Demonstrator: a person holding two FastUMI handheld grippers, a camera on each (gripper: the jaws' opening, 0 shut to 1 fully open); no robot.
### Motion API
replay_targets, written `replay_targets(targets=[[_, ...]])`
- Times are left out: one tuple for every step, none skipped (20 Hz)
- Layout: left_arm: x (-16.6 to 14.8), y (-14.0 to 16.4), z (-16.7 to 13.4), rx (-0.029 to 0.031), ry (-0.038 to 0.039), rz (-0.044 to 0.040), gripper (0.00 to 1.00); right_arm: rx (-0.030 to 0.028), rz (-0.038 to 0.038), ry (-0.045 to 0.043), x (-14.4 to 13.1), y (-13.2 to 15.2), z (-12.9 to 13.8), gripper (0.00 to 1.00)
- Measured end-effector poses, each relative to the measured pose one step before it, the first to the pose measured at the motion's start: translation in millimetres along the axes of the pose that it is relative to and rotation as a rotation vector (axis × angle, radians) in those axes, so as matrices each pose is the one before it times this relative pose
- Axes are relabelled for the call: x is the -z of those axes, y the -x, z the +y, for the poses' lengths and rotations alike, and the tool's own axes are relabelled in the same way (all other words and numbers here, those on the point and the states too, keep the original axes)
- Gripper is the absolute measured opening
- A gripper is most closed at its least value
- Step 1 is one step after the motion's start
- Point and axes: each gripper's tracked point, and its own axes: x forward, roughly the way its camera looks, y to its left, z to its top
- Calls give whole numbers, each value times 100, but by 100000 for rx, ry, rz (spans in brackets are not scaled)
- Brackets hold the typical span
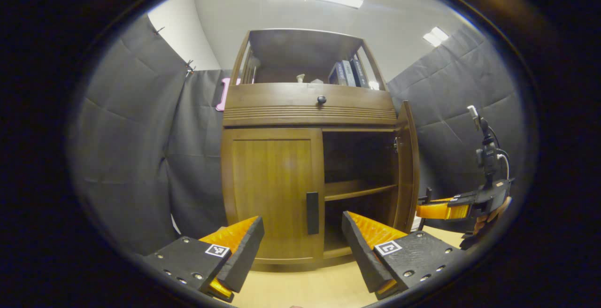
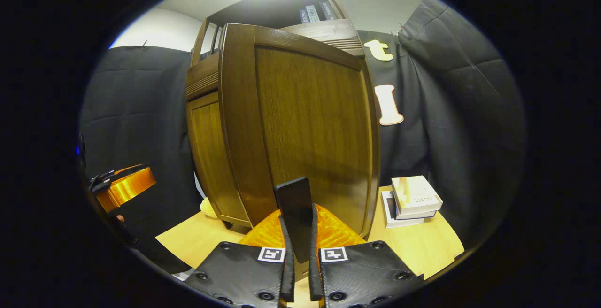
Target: Open the right door of the double-door shoe cabinet with the right hand, and open the left door with the left hand.
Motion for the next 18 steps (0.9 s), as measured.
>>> replay_targets(targets=[[-533,279,373,1015,52,-115,99,162,115,-112,-3,387,-305,14],[626,-259,-941,1041,-137,-38,99,135,104,76,-106,289,-404,14],[-195,-21,103,848,-101,-94,99,316,111,270,17,241,-389,10],[-87,22,-29,694,-79,-49,99,552,-12,458,-67,299,-489,13],[-288,170,250,568,85,-105,99,518,112,335,-12,235,-423,13],[-127,-36,11,502,121,1,99,478,-14,146,104,316,-538,14],[-158,49,153,308,120,181,99,445,184,-294,26,332,-494,14],[-27,-173,-80,538,40,332,99,431,132,-643,-48,304,-577,13],[-134,-32,119,222,-56,276,99,491,99,-349,65,248,-585,13],[51,-242,-123,279,-123,323,99,753,13,-14,-130,242,-686,13],[95,-234,-66,277,-79,315,99,1097,-49,217,-18,182,-753,13],[-96,-134,-63,373,-93,225,99,1268,-33,95,-135,229,-852,13],[12,-41,8,209,-158,262,99,1162,-210,-270,1,225,-770,13],[104,-83,-118,171,-237,101,99,1602,-245,-638,-136,152,-892,13],[-150,-34,-17,128,-215,-179,99,1747,-437,-775,9,224,-954,13],[-31,43,-37,197,-393,-211,98,1699,-279,-976,-95,95,-955,13],[13,-26,-2,160,-623,-192,98,1290,-313,-1321,-110,-5,-817,12],[76,110,-62,38,-717,-250,98,981,-259,-1167,-205,28,-791,9]])
